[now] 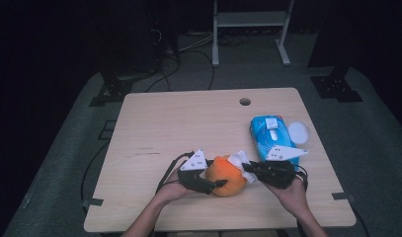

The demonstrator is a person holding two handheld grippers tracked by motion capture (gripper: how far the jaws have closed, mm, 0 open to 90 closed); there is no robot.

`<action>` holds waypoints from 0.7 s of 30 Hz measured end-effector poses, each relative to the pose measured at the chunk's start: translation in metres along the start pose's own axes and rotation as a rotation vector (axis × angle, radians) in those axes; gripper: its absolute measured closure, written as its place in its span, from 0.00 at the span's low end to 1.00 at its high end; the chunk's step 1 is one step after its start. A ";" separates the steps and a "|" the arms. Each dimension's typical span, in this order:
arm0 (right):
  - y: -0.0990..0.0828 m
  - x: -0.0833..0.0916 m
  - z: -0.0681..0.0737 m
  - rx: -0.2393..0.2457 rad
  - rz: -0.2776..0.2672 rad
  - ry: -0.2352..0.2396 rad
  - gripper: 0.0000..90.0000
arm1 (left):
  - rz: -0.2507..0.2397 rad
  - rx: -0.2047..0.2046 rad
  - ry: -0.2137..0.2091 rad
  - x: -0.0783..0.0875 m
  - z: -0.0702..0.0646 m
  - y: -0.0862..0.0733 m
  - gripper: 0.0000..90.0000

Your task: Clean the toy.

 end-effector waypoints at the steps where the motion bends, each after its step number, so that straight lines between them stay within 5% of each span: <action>1: 0.002 0.000 0.003 0.012 -0.001 0.007 0.93 | 0.001 -0.001 0.003 -0.001 0.000 0.000 0.34; 4: 0.010 -0.004 0.020 0.040 -0.043 0.082 0.93 | 0.003 -0.012 0.010 -0.004 -0.004 -0.001 0.34; 7: 0.021 -0.014 0.034 0.097 -0.043 0.084 0.93 | 0.017 -0.049 0.013 -0.009 -0.012 -0.003 0.34; 14: 0.015 -0.011 0.018 0.056 -0.048 0.059 0.93 | 0.015 -0.040 0.019 -0.008 -0.010 -0.002 0.34; 18: 0.008 -0.005 0.008 0.053 -0.015 -0.023 0.93 | -0.009 0.044 0.048 -0.003 0.001 0.001 0.32; 21: 0.001 -0.004 0.007 0.042 -0.008 -0.036 0.93 | -0.021 0.091 0.051 -0.003 0.004 0.002 0.32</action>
Point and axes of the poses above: each handheld gripper's, and its own axes: x roughly backward along the jaws, y roughly out of its top, z roughly to its left, the point moved 2 cm from there along -x, roughly forward along the jaws, and after that the axes turned 13 degrees about x, right-handed, at the moved point
